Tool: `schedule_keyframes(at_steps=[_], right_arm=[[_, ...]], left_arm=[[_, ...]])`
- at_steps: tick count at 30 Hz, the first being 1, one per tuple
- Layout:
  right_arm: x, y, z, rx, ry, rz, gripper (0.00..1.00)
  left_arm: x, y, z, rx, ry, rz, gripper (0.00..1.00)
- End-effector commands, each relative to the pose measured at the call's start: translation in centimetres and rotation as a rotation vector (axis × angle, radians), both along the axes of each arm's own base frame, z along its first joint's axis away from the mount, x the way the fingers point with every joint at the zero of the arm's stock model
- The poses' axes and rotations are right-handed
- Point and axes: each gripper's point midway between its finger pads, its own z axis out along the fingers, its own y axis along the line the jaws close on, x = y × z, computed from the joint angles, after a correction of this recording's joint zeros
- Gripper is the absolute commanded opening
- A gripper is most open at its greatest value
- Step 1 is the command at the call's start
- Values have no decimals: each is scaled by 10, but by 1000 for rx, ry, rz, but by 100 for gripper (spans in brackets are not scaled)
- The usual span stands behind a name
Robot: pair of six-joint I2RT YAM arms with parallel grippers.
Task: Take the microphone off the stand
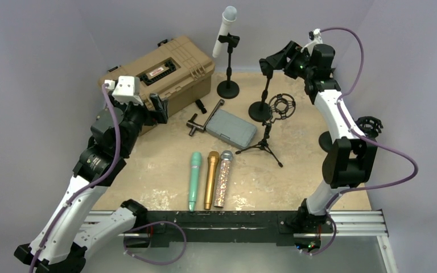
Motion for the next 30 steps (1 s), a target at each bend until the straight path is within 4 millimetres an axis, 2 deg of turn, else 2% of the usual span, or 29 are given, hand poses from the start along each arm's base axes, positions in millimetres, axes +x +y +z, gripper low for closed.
schedule_keyframes(at_steps=[1,9,17,21,28,30], right_arm=[[-4,-5,-24,-42,30,-12,72],[2,-28,-70,-192,105,-78,71],[2,-24,-120,-210,201,-21,71],[7,-20,-126,-200,205,5,72],[10,-19,-120,-192,192,2,73],[9,-21,-125,-207,203,-3,73]], left_arm=[[1,-5,2,-22,3,-19,86],[2,-7,1,-23,10,-26,86],[3,-10,-3,-27,24,-35,86],[4,-11,-3,-25,30,-36,86],[5,-11,-4,-22,32,-36,86],[4,-12,-3,-26,30,-39,86]])
